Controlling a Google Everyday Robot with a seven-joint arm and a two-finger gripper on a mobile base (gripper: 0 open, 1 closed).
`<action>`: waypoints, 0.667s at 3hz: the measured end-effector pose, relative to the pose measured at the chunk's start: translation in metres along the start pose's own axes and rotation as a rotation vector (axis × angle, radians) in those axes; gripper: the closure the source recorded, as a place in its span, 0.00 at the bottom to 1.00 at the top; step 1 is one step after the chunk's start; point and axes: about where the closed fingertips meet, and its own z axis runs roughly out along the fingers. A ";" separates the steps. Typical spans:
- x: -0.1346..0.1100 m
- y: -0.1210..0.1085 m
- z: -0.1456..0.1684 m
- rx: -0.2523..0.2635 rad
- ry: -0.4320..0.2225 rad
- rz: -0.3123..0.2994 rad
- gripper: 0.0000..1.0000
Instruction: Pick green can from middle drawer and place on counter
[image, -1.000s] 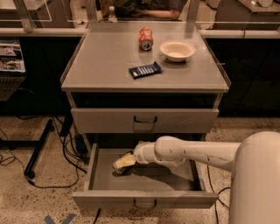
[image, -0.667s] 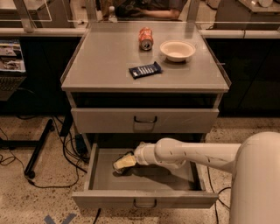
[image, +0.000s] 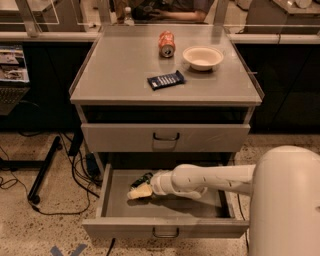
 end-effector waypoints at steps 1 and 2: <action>0.008 0.000 0.005 0.010 0.006 0.024 0.00; 0.013 -0.001 0.009 0.033 0.012 0.033 0.00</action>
Offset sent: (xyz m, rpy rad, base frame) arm -0.0020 -0.0034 -0.0220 -0.0339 0.0135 -0.0731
